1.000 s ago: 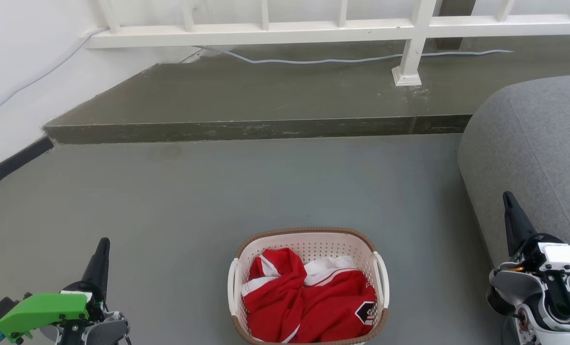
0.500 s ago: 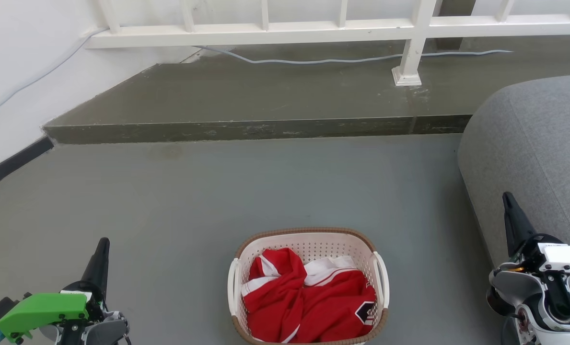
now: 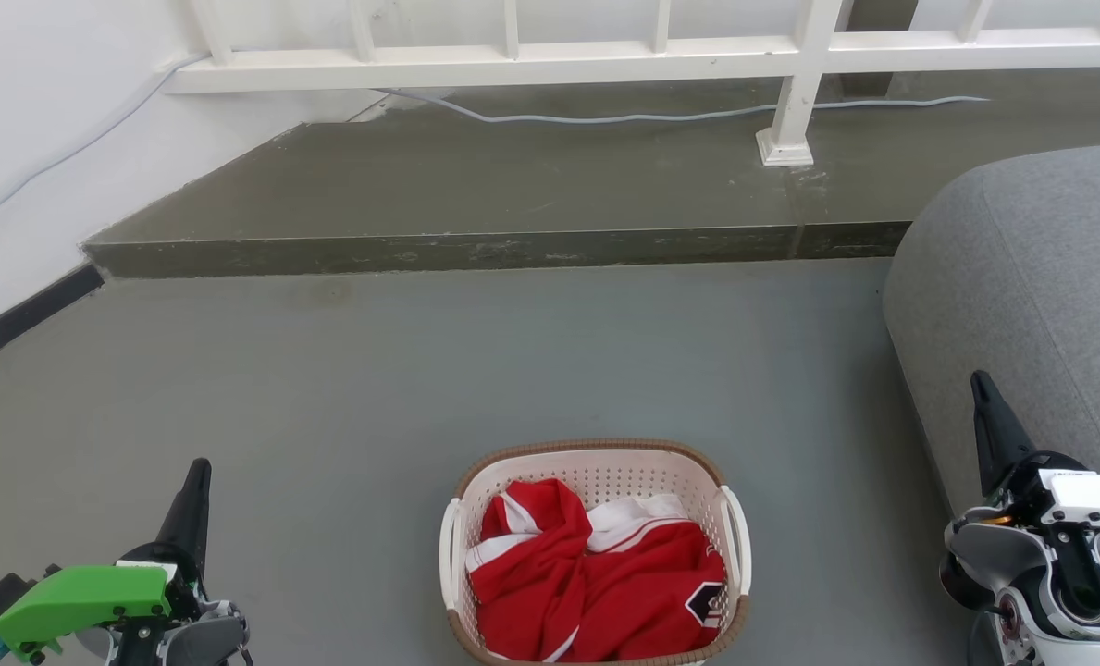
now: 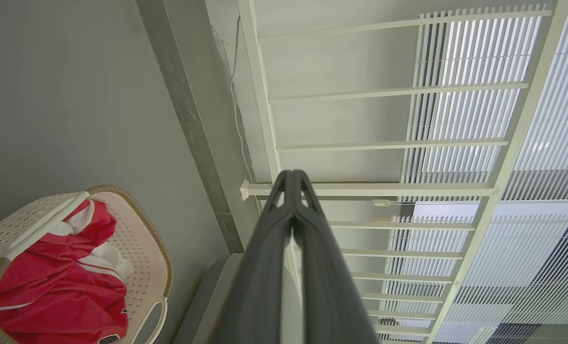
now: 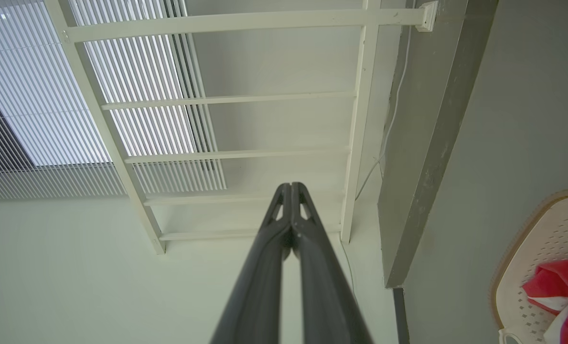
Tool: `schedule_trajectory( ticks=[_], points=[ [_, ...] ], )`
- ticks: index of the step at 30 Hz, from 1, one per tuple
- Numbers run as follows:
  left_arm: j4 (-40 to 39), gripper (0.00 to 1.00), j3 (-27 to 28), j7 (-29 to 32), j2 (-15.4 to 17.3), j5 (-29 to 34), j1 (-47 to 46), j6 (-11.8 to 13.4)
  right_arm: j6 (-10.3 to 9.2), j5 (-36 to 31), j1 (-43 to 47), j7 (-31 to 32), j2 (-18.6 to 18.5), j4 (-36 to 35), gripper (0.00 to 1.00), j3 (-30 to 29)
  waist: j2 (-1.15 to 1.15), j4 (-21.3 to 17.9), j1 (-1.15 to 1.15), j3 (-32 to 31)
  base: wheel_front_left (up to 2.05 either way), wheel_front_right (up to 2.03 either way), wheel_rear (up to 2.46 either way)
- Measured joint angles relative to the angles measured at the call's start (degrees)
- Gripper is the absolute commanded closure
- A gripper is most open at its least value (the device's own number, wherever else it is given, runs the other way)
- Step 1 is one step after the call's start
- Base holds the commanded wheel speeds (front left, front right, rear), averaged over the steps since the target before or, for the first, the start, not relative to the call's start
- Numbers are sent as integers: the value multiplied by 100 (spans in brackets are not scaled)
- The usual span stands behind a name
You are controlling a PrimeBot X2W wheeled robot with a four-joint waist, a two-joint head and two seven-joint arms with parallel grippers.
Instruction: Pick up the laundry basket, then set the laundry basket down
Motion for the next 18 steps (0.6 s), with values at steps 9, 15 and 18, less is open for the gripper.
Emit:
schedule_trajectory(
  ticks=[9,15,18],
  points=[
    [3,100,5,5,-2,0,-1,-40,5,0,-1,1,2,4,100,-8,0,0,0,0,0,0,0],
    [4,100,9,7,-3,0,-2,-40,11,0,-1,1,3,10,100,-11,0,0,0,0,0,0,0],
    [5,100,10,7,-5,0,-2,-40,11,0,-1,1,3,14,100,-11,0,0,0,0,0,0,0]
  ],
)
